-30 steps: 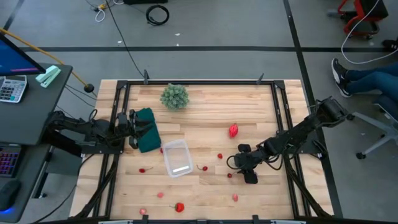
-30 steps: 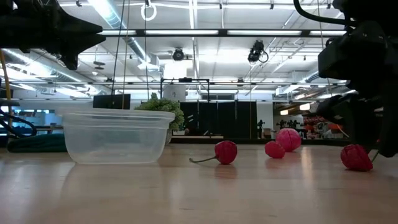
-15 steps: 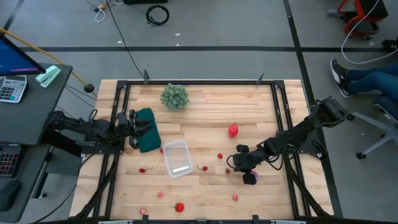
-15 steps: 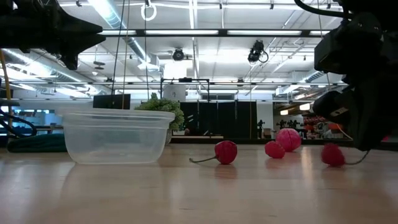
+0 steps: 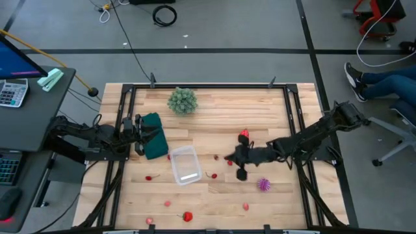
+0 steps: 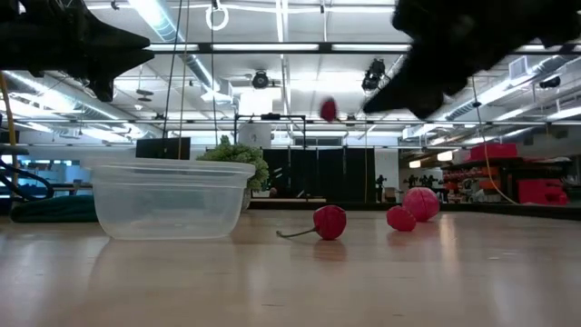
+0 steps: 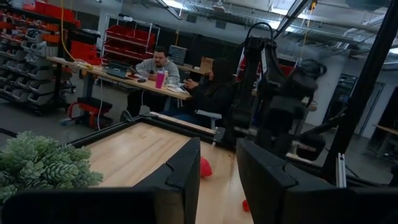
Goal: Pick and placing Produce into tupperware
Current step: Put the red cherry into the transparent bin
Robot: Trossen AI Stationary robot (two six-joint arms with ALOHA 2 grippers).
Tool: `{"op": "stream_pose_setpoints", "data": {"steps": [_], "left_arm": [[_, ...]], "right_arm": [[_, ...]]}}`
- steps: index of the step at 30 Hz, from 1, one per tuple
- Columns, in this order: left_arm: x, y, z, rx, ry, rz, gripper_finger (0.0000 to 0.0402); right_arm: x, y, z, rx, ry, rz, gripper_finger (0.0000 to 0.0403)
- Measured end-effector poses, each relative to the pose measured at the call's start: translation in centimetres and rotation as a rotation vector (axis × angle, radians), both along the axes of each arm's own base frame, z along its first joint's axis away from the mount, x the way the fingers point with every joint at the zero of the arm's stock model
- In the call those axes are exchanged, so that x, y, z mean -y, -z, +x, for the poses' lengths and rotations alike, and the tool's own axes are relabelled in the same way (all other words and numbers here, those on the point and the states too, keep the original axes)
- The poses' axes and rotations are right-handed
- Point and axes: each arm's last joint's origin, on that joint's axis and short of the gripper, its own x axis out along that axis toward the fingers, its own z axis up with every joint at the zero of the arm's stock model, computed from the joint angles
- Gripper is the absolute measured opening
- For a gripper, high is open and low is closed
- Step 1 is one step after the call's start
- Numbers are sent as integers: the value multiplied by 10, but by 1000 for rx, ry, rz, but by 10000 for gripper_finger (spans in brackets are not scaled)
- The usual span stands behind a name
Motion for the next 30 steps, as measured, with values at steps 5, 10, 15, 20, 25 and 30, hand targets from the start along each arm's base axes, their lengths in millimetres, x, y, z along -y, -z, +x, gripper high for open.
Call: {"op": "stream_pose_setpoints", "data": {"steps": [5, 10, 15, 20, 25, 30], "left_arm": [[0, -4, -1, 40, 0, -12, 112], [-1, -8, -2, 88, -32, -33, 110], [-2, -8, -3, 89, -53, -39, 112], [-2, -8, -2, 80, -54, -36, 112], [-2, -7, -2, 70, -54, -33, 112], [-2, -6, -2, 66, -54, -32, 114]], "right_arm": [[12, -23, 35, 55, 11, -48, 2], [8, -20, 86, 38, -60, -73, 1], [0, -5, 135, -58, -185, -83, 0], [-1, 11, 161, -247, -217, -148, 1], [1, 10, 177, -283, -233, -159, 3], [4, 9, 180, -281, -302, -142, 29]]}}
